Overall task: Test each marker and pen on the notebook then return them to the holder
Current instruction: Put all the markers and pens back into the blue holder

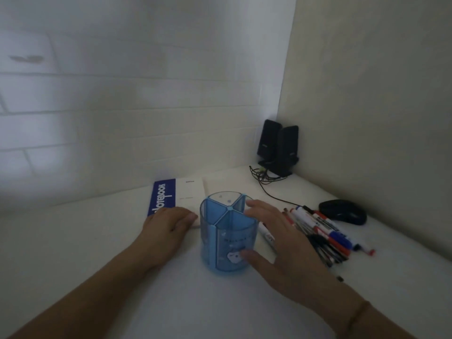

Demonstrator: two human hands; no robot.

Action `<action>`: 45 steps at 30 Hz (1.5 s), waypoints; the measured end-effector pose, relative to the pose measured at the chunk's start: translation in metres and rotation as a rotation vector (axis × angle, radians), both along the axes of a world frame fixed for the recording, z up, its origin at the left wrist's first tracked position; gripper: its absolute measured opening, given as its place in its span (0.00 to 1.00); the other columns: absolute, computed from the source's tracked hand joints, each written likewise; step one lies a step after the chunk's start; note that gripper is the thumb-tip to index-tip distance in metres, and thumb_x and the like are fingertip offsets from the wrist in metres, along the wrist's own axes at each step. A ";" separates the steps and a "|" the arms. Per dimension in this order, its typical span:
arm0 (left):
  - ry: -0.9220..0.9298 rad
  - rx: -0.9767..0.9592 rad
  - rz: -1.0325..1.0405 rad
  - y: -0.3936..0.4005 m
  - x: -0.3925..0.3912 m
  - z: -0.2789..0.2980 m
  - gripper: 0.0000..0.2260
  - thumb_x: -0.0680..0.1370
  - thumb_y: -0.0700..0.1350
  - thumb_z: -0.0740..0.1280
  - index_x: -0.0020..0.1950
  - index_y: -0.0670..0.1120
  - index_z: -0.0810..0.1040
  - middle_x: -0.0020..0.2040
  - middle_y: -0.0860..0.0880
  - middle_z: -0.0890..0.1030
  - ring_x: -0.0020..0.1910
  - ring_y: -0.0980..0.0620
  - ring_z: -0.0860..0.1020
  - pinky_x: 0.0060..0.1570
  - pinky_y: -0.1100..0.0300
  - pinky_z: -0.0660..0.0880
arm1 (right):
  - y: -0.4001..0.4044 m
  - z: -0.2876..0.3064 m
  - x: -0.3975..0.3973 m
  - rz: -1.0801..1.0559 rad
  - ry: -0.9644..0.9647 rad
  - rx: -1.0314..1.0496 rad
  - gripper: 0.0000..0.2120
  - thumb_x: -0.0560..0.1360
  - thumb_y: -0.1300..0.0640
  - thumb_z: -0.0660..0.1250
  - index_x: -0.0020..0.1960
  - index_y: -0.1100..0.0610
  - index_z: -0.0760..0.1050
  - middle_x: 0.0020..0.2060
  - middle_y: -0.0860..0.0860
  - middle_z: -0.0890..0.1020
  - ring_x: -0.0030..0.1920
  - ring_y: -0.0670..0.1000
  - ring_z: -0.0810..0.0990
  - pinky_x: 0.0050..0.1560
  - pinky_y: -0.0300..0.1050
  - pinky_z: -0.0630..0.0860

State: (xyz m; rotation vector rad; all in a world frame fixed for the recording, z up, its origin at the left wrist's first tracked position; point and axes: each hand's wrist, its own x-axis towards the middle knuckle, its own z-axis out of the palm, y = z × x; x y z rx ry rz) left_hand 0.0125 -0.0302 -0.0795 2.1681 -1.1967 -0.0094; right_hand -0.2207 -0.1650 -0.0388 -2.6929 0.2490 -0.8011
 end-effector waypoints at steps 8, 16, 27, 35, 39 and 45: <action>0.940 -0.519 -0.085 -0.039 -0.076 0.061 0.29 0.73 0.66 0.49 0.55 0.48 0.79 0.57 0.48 0.82 0.57 0.46 0.79 0.62 0.45 0.72 | -0.050 -0.001 -0.013 -0.349 0.114 -0.069 0.04 0.73 0.43 0.63 0.45 0.40 0.69 0.43 0.36 0.69 0.52 0.43 0.71 0.54 0.37 0.65; 0.956 -0.531 -0.177 -0.036 -0.077 0.039 0.23 0.69 0.60 0.61 0.55 0.46 0.81 0.54 0.45 0.83 0.56 0.43 0.80 0.58 0.46 0.74 | -0.043 -0.008 0.001 -0.486 0.425 -0.209 0.20 0.71 0.31 0.57 0.40 0.46 0.74 0.48 0.43 0.71 0.56 0.47 0.66 0.59 0.47 0.64; 0.551 -0.656 -0.236 -0.037 -0.095 0.034 0.18 0.75 0.59 0.54 0.55 0.54 0.77 0.53 0.55 0.82 0.54 0.51 0.80 0.51 0.60 0.77 | -0.027 0.042 -0.031 0.098 -0.735 0.822 0.29 0.73 0.54 0.60 0.71 0.46 0.55 0.41 0.55 0.84 0.39 0.53 0.83 0.40 0.45 0.81; 0.321 -0.714 -0.268 -0.035 -0.095 0.025 0.20 0.77 0.57 0.50 0.56 0.50 0.76 0.53 0.54 0.80 0.52 0.48 0.79 0.51 0.61 0.75 | 0.008 0.028 -0.018 0.154 -0.385 0.348 0.26 0.73 0.48 0.66 0.65 0.36 0.58 0.45 0.43 0.83 0.47 0.46 0.83 0.48 0.54 0.80; 0.197 -0.755 -0.237 -0.033 -0.095 0.027 0.16 0.79 0.56 0.50 0.54 0.52 0.75 0.52 0.53 0.78 0.53 0.48 0.77 0.52 0.58 0.74 | 0.005 0.021 -0.017 0.098 -0.258 0.285 0.22 0.72 0.41 0.64 0.65 0.36 0.65 0.53 0.39 0.79 0.58 0.45 0.78 0.54 0.53 0.78; -0.286 -0.839 -0.436 -0.024 -0.102 0.039 0.18 0.80 0.57 0.54 0.61 0.46 0.71 0.61 0.47 0.72 0.62 0.47 0.71 0.59 0.49 0.70 | -0.041 0.033 -0.030 -0.033 -0.407 0.330 0.14 0.77 0.51 0.58 0.60 0.38 0.70 0.51 0.42 0.81 0.46 0.40 0.80 0.44 0.33 0.75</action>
